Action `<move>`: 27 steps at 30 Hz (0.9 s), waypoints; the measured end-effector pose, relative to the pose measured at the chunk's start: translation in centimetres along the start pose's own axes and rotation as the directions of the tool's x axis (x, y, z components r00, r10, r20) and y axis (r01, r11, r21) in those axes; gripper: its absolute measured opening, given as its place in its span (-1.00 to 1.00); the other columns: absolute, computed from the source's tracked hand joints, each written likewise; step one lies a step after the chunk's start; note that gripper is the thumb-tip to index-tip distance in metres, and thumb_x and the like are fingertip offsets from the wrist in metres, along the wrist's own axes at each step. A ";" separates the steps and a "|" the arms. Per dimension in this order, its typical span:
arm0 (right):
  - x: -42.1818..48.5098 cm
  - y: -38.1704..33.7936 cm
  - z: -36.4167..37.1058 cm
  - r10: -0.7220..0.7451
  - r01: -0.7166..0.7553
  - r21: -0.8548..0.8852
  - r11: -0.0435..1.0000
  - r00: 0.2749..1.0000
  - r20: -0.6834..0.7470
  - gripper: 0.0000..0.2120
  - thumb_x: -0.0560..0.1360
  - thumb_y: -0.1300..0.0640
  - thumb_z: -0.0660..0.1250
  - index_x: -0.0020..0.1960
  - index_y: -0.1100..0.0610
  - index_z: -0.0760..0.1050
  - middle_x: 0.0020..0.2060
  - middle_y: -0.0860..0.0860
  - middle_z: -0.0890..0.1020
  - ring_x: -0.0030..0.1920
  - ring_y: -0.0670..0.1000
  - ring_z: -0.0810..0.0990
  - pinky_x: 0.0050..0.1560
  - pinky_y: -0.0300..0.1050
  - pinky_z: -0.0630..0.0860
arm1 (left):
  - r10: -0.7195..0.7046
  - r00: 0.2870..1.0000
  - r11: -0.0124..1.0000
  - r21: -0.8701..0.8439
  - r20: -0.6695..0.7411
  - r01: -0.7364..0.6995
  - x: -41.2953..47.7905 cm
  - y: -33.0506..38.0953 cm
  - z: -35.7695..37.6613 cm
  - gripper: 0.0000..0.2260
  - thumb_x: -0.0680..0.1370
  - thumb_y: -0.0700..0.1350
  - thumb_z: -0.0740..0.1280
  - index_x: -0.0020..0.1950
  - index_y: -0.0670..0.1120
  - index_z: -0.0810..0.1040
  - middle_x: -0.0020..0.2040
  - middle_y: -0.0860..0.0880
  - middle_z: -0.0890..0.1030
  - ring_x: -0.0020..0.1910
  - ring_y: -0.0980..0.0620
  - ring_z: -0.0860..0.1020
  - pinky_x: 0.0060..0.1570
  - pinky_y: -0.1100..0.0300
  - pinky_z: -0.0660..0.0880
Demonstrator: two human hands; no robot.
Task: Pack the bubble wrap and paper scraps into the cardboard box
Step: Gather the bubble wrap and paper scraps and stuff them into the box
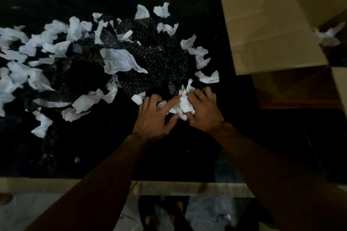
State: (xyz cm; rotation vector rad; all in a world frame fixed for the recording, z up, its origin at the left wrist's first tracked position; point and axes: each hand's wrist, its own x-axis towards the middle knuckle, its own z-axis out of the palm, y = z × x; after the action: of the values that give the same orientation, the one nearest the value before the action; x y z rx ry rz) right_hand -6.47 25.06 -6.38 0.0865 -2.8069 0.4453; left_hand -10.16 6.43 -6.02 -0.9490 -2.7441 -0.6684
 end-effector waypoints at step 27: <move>3.2 2.6 0.5 0.452 -0.463 -0.013 0.886 0.870 -0.199 -0.66 0.39 -0.02 0.36 -0.04 0.25 0.58 -0.05 0.32 0.52 -0.09 0.30 0.50 -0.05 0.07 0.44 | -0.051 0.994 0.999 -0.019 -0.092 0.050 1.7 -1.0 1.0 -0.63 0.45 0.19 0.39 -0.18 -0.13 0.51 0.03 -0.19 0.42 0.05 -0.15 0.38 0.10 0.02 0.33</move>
State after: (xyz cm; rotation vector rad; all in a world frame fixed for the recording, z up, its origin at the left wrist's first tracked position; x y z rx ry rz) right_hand -9.96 27.34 -6.62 -0.6185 -2.6290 0.4425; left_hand -12.15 7.13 -6.74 -0.8321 -2.6931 -0.7263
